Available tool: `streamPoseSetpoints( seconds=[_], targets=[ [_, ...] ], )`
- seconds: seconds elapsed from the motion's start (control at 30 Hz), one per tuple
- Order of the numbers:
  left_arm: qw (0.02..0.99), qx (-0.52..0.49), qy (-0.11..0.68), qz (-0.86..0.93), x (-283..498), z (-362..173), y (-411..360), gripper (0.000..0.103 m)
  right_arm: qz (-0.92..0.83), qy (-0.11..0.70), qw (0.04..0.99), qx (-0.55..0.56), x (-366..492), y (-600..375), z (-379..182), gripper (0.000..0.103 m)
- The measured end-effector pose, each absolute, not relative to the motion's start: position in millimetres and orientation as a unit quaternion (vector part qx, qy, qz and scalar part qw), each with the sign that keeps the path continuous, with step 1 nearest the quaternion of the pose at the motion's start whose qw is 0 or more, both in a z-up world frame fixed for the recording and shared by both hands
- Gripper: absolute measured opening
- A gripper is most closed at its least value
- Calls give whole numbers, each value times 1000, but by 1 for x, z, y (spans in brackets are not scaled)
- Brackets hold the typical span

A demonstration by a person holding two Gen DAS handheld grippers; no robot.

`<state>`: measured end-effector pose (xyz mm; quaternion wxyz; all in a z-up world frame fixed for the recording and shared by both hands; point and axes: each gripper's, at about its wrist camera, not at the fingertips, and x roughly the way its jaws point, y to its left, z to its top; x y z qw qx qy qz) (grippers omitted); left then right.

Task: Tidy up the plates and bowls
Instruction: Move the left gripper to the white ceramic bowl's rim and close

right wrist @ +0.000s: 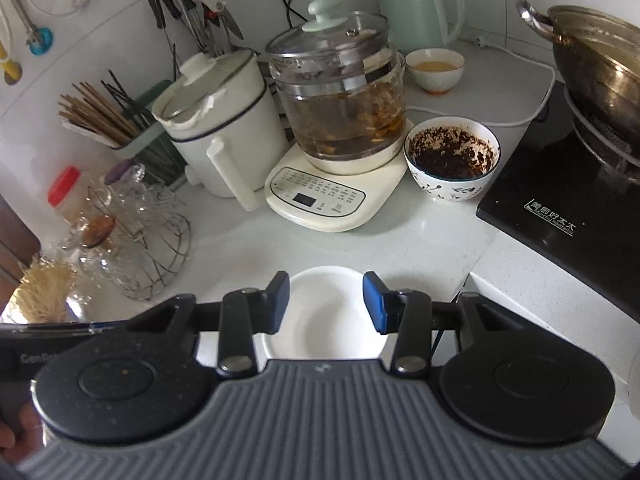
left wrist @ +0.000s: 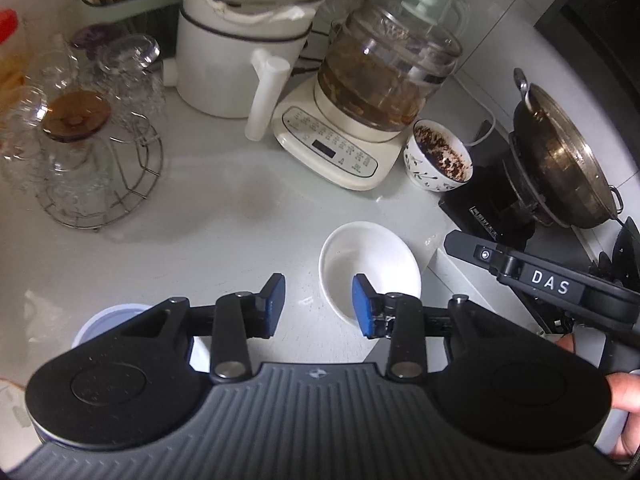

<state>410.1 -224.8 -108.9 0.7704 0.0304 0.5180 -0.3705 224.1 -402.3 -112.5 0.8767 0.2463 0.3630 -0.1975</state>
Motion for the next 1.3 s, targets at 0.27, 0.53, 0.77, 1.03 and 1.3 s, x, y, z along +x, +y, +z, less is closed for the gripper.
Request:
streamPoseSetpoints(
  seconds=[0.27,0.53,0.77,1.03,1.3],
  targets=[
    [758,26,546,-357,429,-138,-253,49,-199,388,854,284,238,-439,-138,73],
    [748,15,562,-352,441,-162,-269,49,-190,430,814,341,252,-463,-176,73],
    [734,-5,587,-342,448,-182,-272,49,-172,458,792,365,265,-473,-196,71],
    [720,2,601,-348,453,-195,-284,48,-157,470,774,394,271,-481,-209,58],
    [711,-2,607,-355,454,-200,-287,31,-155,470,763,416,265,-483,-215,31]
  ],
)
